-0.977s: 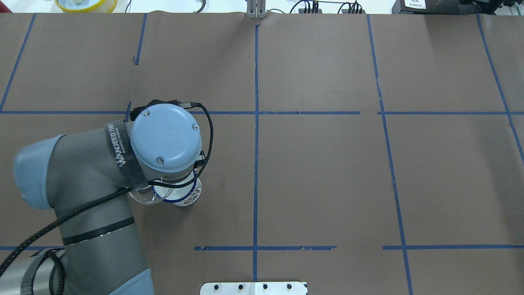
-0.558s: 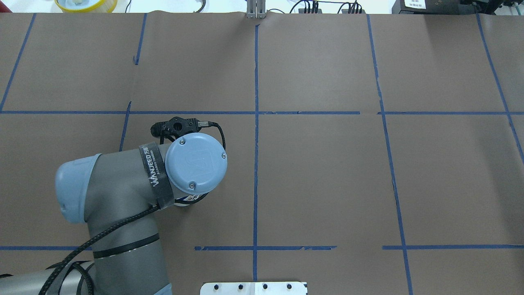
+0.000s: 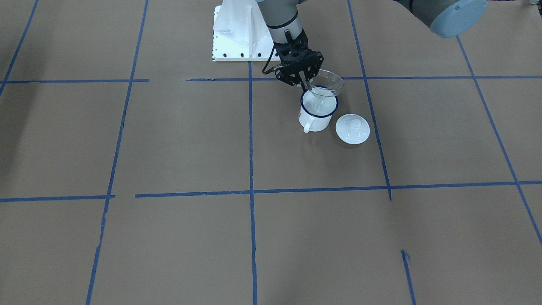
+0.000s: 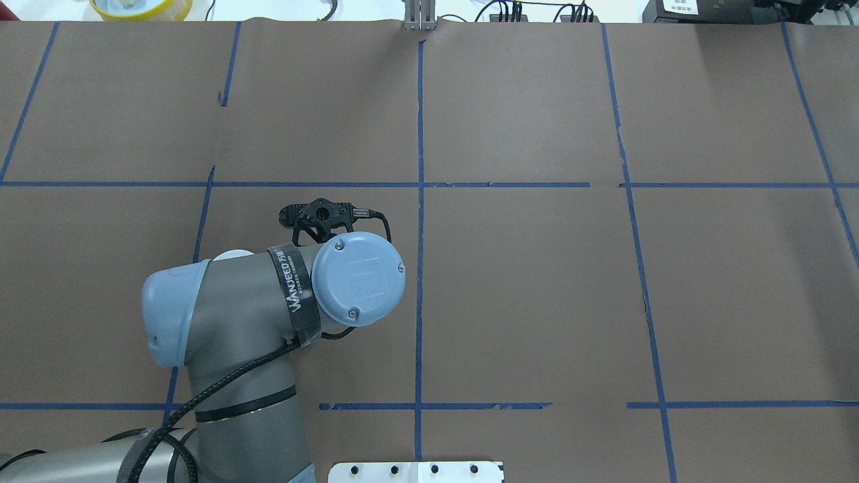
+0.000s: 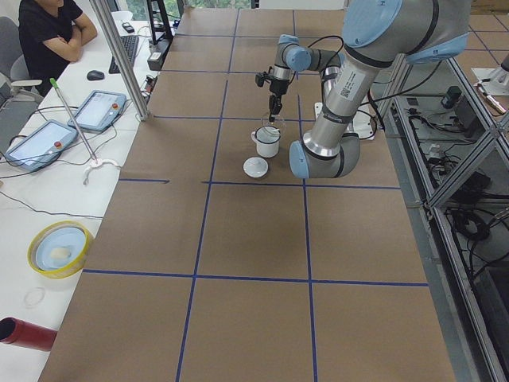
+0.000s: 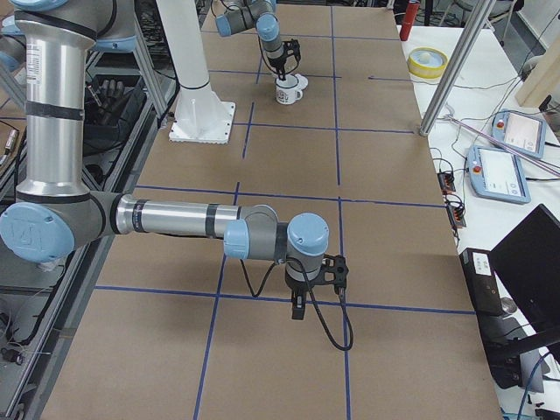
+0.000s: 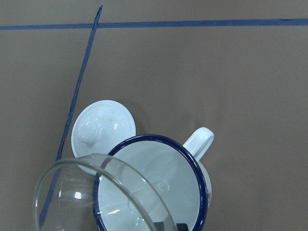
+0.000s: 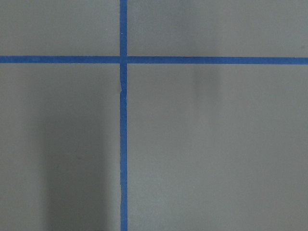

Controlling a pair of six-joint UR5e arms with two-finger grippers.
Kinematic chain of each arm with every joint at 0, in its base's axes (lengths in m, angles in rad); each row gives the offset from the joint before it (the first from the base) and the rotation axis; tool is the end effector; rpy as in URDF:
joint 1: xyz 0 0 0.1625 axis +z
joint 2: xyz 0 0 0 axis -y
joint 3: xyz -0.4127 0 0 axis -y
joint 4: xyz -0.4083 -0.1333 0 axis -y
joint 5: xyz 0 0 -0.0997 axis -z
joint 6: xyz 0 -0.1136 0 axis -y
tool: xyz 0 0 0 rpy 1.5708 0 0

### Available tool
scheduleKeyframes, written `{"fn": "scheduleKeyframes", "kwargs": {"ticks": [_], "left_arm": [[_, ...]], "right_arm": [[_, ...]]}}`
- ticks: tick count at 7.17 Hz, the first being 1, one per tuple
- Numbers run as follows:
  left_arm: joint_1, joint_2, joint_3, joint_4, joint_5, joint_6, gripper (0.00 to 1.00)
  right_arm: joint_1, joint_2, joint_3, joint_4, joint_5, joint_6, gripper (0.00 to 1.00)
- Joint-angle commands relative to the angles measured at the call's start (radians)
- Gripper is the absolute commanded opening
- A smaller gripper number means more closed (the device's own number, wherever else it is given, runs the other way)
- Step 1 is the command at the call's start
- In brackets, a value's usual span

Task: Place funnel on cup
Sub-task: 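Lower the funnel onto the mug mouth and open the left gripper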

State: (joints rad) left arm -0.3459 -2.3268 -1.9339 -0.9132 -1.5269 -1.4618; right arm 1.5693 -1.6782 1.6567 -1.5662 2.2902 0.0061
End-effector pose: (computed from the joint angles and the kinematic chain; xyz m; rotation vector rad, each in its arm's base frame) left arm 0.5187 -0.3339 0.1526 0.1464 0.4409 -0.2428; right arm 0.0578 -0.4623 0.6687 -0.0189 -0.7193 0.0105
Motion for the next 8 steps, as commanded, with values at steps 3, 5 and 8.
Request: {"fn": "scheduleKeyframes", "kwargs": {"ticks": [3, 5, 8], "left_arm": [[-0.001, 0.009, 0.018, -0.085, 0.002, 0.003, 0.99], [-0.004, 0.006, -0.020, -0.101, -0.001, 0.003, 1.00], [-0.097, 0.007, -0.158, -0.105, -0.051, 0.079, 1.00]], "right_arm": [[0.000, 0.000, 0.000, 0.000, 0.000, 0.000, 1.00], [0.000, 0.000, 0.000, 0.000, 0.000, 0.000, 1.00], [0.000, 0.000, 0.000, 0.000, 0.000, 0.000, 1.00]]}}
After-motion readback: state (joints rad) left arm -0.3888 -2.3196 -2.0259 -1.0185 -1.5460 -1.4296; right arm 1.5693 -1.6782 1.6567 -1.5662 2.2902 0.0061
